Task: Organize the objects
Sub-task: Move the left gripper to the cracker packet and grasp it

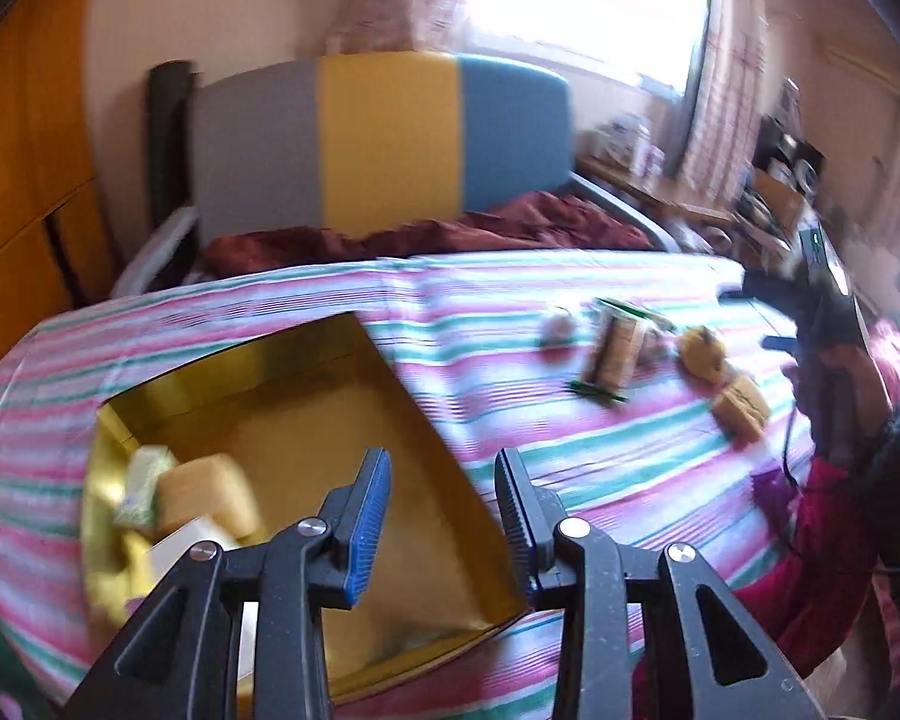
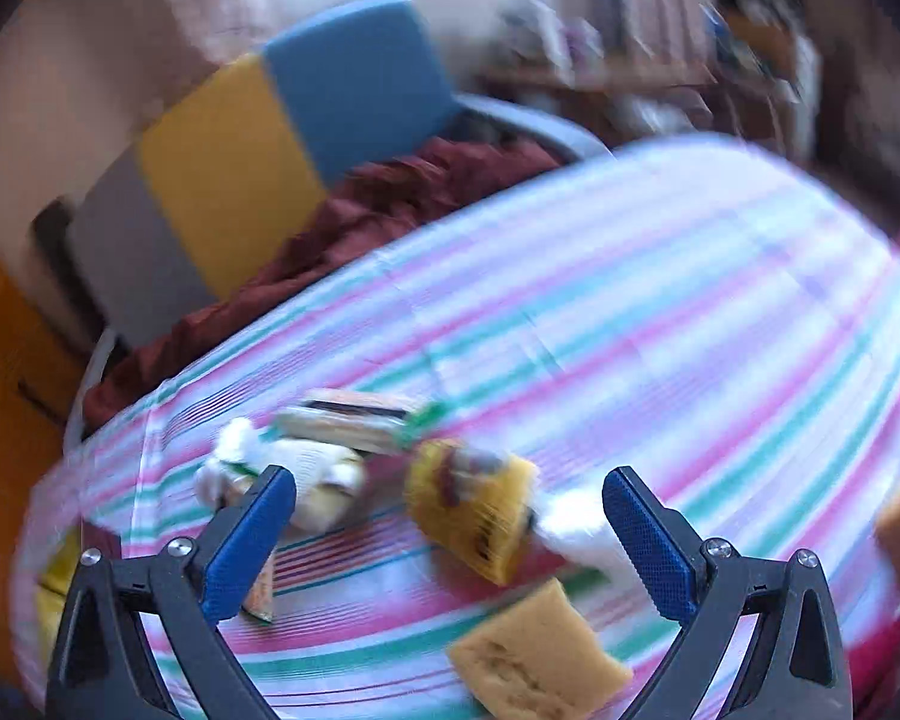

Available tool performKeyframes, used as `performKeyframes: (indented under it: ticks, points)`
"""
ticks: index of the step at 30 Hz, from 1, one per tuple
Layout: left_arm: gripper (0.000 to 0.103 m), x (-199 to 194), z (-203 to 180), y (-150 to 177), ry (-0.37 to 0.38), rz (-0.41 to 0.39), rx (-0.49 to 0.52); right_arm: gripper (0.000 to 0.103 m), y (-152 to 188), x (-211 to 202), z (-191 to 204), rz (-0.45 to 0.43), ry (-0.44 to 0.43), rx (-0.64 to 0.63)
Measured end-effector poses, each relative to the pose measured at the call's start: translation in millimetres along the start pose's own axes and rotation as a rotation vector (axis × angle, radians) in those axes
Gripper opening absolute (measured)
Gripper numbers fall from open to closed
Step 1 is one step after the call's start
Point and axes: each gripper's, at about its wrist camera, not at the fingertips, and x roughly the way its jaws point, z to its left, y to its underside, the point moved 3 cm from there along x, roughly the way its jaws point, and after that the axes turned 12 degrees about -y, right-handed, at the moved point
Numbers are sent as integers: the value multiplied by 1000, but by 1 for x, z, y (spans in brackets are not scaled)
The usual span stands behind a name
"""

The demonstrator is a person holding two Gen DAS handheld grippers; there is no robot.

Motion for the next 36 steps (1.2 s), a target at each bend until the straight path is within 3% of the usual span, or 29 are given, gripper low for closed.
performKeyframes:
  ticks: [3, 10, 15, 27, 36]
  points:
    - [36, 17, -38, -12, 66, 20, 69, 103, -4, -5, -5, -22, 4, 10]
    - [36, 75, -114, -27, 183, 135, 170, 103, -2, -11, -5, -17, -106, 75]
    - [43, 112, -144, -35, 226, 194, 223, 103, 2, 0, -6, 22, -150, 123]
    - [44, 175, -188, -67, 254, 229, 302, 103, 8, 16, 1, 105, -186, 112]
    - [49, 188, -194, -80, 233, 200, 361, 103, 10, 19, -2, 130, -204, 137]
